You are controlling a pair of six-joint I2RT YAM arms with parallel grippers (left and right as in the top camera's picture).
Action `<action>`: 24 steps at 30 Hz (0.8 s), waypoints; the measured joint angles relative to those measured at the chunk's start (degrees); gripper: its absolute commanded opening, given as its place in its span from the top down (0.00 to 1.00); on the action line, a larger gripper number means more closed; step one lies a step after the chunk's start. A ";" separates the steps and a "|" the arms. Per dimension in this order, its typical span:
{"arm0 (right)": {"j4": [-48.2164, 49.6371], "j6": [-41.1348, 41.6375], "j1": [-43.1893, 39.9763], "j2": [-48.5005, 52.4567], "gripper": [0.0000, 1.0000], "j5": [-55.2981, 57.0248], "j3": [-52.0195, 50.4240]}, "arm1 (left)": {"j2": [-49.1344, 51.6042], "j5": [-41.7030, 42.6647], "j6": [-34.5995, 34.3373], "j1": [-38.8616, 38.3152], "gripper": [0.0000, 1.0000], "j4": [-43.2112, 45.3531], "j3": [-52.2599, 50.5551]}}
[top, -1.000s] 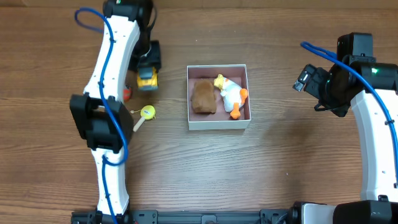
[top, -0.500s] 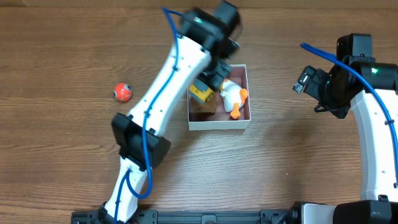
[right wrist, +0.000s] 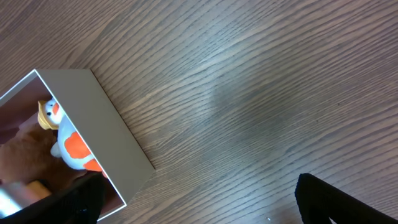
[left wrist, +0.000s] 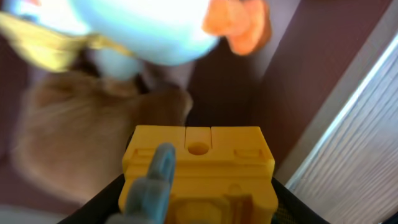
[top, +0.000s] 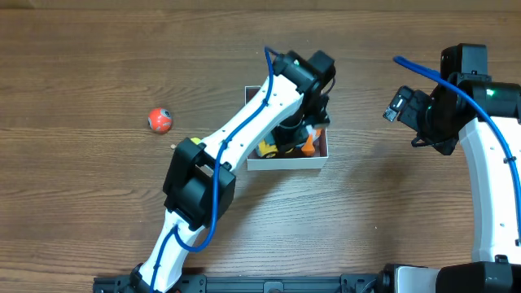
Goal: Pack container
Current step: 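Carry the excavator right and release it into the box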
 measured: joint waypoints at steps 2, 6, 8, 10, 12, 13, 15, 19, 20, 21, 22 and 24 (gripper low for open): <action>0.02 -0.02 0.00 0.00 0.00 0.02 0.00 | 0.00 0.04 1.42 0.00 0.78 1.90 -2.56; -0.04 0.00 0.00 0.00 0.00 0.02 0.00 | 0.00 1.27 3.23 0.00 0.74 5.62 -5.68; -0.28 0.00 0.00 0.00 0.00 0.02 0.00 | 0.00 1.68 3.39 0.00 0.00 6.58 -6.51; -0.31 0.00 0.00 0.00 0.00 0.00 0.00 | 0.00 1.92 3.39 0.00 0.00 6.71 -6.67; -0.35 0.00 0.00 0.00 0.00 0.02 0.00 | 0.00 1.97 3.04 0.00 0.00 6.75 -6.67; -0.33 0.00 0.00 0.00 0.00 0.02 0.00 | 0.00 2.14 2.54 0.00 0.00 6.43 -6.54; -0.37 -0.02 0.00 0.00 0.00 0.02 0.00 | 0.00 2.14 1.79 0.00 0.00 5.29 -6.25; -0.50 -0.02 0.00 0.00 0.00 0.02 0.00 | 0.00 2.08 0.15 0.00 0.00 -0.28 -2.67; -0.57 -0.04 0.00 0.00 0.00 0.04 0.00 | 0.00 1.64 -0.66 0.00 0.00 -2.64 -0.61; -0.59 0.00 0.00 0.00 0.00 0.02 0.00 | 0.00 1.20 -1.22 0.00 0.00 -4.39 1.05; -0.61 0.00 0.00 0.00 0.00 0.02 0.00 | 0.00 0.52 -2.08 0.00 0.00 -6.93 3.72; -0.63 -0.02 0.00 0.00 0.00 0.02 0.00 | -0.02 -0.81 -4.15 0.00 0.00 -10.43 8.81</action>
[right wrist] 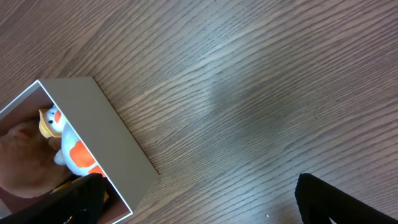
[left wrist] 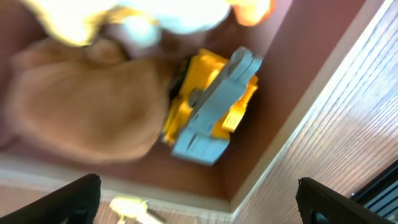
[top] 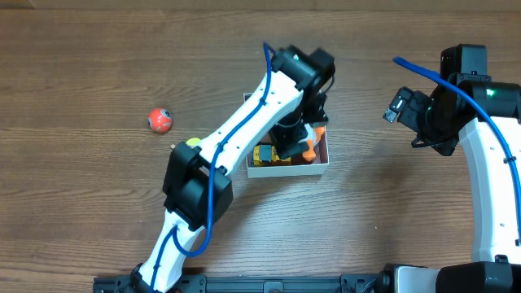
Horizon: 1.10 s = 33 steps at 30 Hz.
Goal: Pack container
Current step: 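Carry the excavator right and release it into the box, then grasp the red-and-grey ball toy with the left gripper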
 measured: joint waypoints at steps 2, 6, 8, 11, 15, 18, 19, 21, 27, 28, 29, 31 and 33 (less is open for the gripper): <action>-0.17 0.00 0.00 0.00 0.00 0.00 0.00 | -0.59 -0.94 -1.79 0.00 0.00 -1.16 2.75; -0.39 0.02 0.00 0.00 0.00 -0.02 0.00 | -4.83 -4.57 -6.01 0.17 0.00 -1.38 3.45; -0.48 0.02 0.00 0.00 0.00 0.00 0.00 | -8.35 -5.81 -7.67 0.68 0.00 -1.29 2.95; -0.61 0.00 0.00 0.00 0.00 -0.02 0.00 | -16.61 -6.97 -10.60 2.89 0.00 -1.31 1.38; -0.70 0.02 0.00 0.00 0.00 0.00 0.00 | -30.53 -6.71 -14.82 10.58 0.00 -1.11 -4.81; -0.72 0.02 0.00 0.00 0.00 -0.02 -0.02 | -37.03 -4.04 -17.09 20.11 0.00 -0.63 -10.56; -0.72 0.02 0.00 0.00 0.00 0.00 -0.02 | -37.97 -2.36 -17.70 23.41 0.00 -0.26 -12.66; -0.76 0.02 0.00 0.00 0.00 -0.02 -0.02 | -38.01 1.75 -18.45 29.22 0.00 2.23 -16.70; -0.72 0.02 0.00 0.00 0.00 -0.02 -0.02 | -31.50 7.67 -22.99 42.75 0.00 15.08 -30.40; -0.74 0.00 0.00 0.00 0.00 -0.04 -0.02 | -30.56 7.82 -23.89 43.95 0.00 16.39 -31.95; -0.74 0.02 0.00 0.00 0.00 -0.02 -0.02 | -29.27 7.98 -25.07 45.35 0.00 17.99 -33.90; -0.76 0.02 0.00 0.00 0.00 -0.02 -0.02 | -27.10 8.22 -26.67 46.93 0.00 20.46 -36.52; -0.76 0.02 0.00 0.00 0.00 -0.02 -0.02 | -24.35 8.44 -27.69 47.39 0.00 22.56 -38.10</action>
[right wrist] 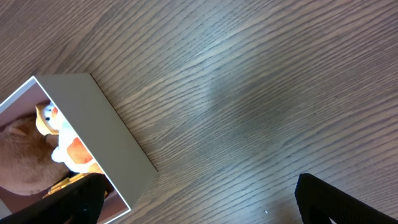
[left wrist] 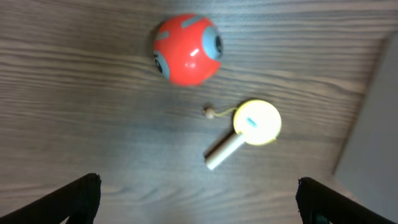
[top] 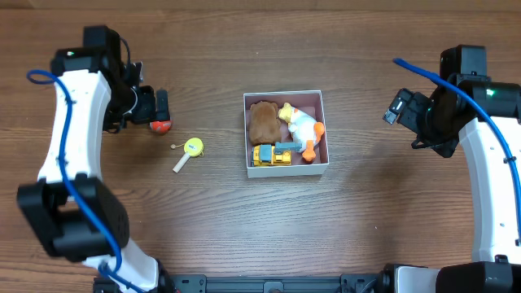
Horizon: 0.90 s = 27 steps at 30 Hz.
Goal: Pack container
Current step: 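Grasp the red-and-grey ball toy with the left gripper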
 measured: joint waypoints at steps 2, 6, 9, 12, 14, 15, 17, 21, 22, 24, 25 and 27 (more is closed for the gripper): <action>0.00 -0.02 0.00 0.00 0.00 -0.02 0.00 | 1.88 0.20 -0.55 -0.07 0.00 1.20 -0.28; 0.02 -0.02 0.00 0.00 0.00 0.00 0.00 | 9.09 -0.33 -1.22 -0.15 0.04 5.46 -0.37; -0.31 -0.02 0.00 0.00 0.00 -0.02 0.00 | 12.15 -1.14 -1.55 -0.17 0.08 8.15 -0.42; -0.70 -0.02 0.00 0.00 0.00 0.00 0.00 | 14.21 -1.60 -2.14 -0.15 0.12 10.36 -0.50; -0.92 0.02 0.00 0.00 0.00 -0.02 0.00 | 14.91 -1.77 -2.34 -0.17 0.17 11.37 -0.52; -0.94 0.00 0.00 0.00 0.00 -0.02 0.00 | 15.15 -1.84 -2.38 -0.17 0.20 11.76 -0.52; -0.92 0.00 0.00 0.00 0.00 0.00 0.00 | 15.43 -2.03 -2.49 -0.17 0.24 12.39 -0.52; -1.14 0.00 0.00 0.00 0.00 0.00 0.00 | 15.61 -2.64 -2.51 -0.46 0.36 14.25 -0.52; -1.36 -0.02 0.00 0.00 0.00 0.00 0.00 | 15.61 -2.73 -2.45 -0.59 0.37 14.62 -0.52; -1.64 0.00 0.00 0.00 0.00 0.00 0.00 | 15.61 -3.02 -2.43 -1.07 0.39 15.17 -0.52; -1.64 -0.02 0.00 0.00 0.00 -0.02 0.00 | 15.61 -3.17 -2.40 -1.38 0.41 15.19 -0.52; -1.60 0.00 0.00 0.00 0.00 0.00 0.00 | 15.61 -3.43 -2.34 -2.05 0.44 15.17 -0.52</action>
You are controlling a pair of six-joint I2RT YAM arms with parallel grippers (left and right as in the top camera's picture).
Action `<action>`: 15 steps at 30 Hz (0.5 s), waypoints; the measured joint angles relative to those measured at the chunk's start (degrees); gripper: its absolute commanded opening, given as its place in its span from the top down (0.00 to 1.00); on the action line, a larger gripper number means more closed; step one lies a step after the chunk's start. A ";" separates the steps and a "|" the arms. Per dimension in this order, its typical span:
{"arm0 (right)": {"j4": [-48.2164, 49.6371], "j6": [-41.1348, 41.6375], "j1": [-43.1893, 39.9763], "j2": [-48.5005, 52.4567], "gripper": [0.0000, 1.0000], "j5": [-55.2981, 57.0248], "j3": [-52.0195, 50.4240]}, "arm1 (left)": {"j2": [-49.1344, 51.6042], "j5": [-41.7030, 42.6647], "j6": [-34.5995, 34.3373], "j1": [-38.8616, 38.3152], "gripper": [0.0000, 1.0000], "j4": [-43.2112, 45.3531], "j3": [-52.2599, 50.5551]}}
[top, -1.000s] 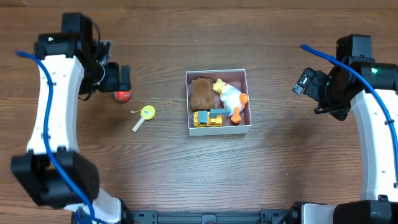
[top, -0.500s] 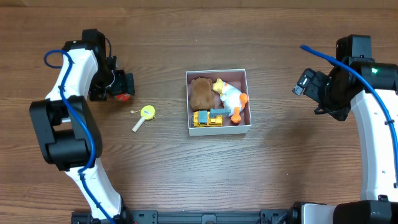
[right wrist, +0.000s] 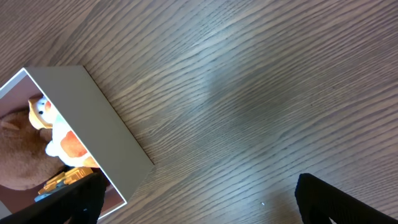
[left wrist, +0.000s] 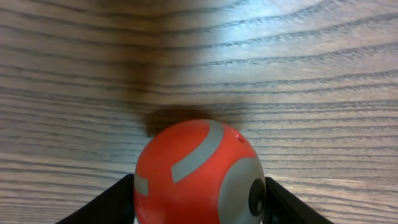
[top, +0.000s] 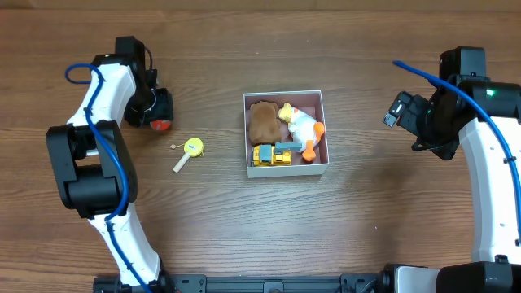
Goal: Pack container
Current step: 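Grasp the red-and-grey ball toy with the left gripper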
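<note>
A red ball with grey markings (left wrist: 199, 171) lies on the wooden table at the far left, and a sliver of it shows in the overhead view (top: 161, 125). My left gripper (left wrist: 198, 186) is down around it, a black finger (left wrist: 121, 199) pressed against each side. The white box (top: 286, 169) in the middle holds a brown plush (top: 262, 122), a white and orange duck (top: 299, 126) and a yellow truck (top: 273, 155). My right gripper (right wrist: 199, 199) hangs open over bare wood to the right of the box (right wrist: 93, 130).
A small yellow disc on a pale stick (top: 189, 151) lies on the table between the ball and the box. The right arm (top: 488, 163) stands along the right edge. The left arm (top: 98, 146) runs up the left side.
My left gripper was open above the ball and the yellow stick toy. Now it is down at the ball with its fingers closed against the ball's sides. The right arm has barely shifted.
My left gripper was low inside the box with the yellow truck in its jaws. Then it stood open above the box, the truck lying beside the plush and duck. Later it was over the ball at the far left, and now it grips that ball.
</note>
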 measured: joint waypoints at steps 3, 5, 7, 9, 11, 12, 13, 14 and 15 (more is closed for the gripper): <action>-0.11 0.00 0.00 0.00 0.00 0.00 0.00 | 0.00 -0.35 0.09 -0.79 0.51 -0.04 0.00; -0.33 0.00 0.00 0.00 0.00 -0.02 0.00 | 0.00 -0.35 0.35 -1.16 0.61 -0.11 0.00; -0.44 -0.02 0.00 0.00 0.00 -0.02 0.00 | 0.00 -0.37 0.59 -1.49 0.65 -0.28 0.00; -0.50 0.00 0.00 0.00 0.00 0.00 0.00 | 0.00 -0.28 1.03 -1.53 0.73 -1.07 0.02; -0.55 0.00 0.00 0.00 0.00 -0.02 0.00 | 0.00 -0.11 1.49 -1.53 0.79 -3.50 0.17; -0.59 -0.02 0.00 0.00 0.00 -0.02 0.00 | 0.07 -0.09 1.57 -1.53 0.80 -5.73 0.68; -0.57 -0.02 0.00 0.00 0.00 0.00 0.00 | 0.17 -0.09 1.62 -1.53 0.81 -7.41 1.29; -0.59 0.00 0.00 0.00 0.00 -0.02 0.00 | 0.42 -0.09 1.66 -1.53 0.81 -9.55 2.62; -0.66 -0.02 0.00 0.00 0.00 0.00 0.00 | 0.68 -0.09 1.77 -1.53 0.80 -11.54 4.39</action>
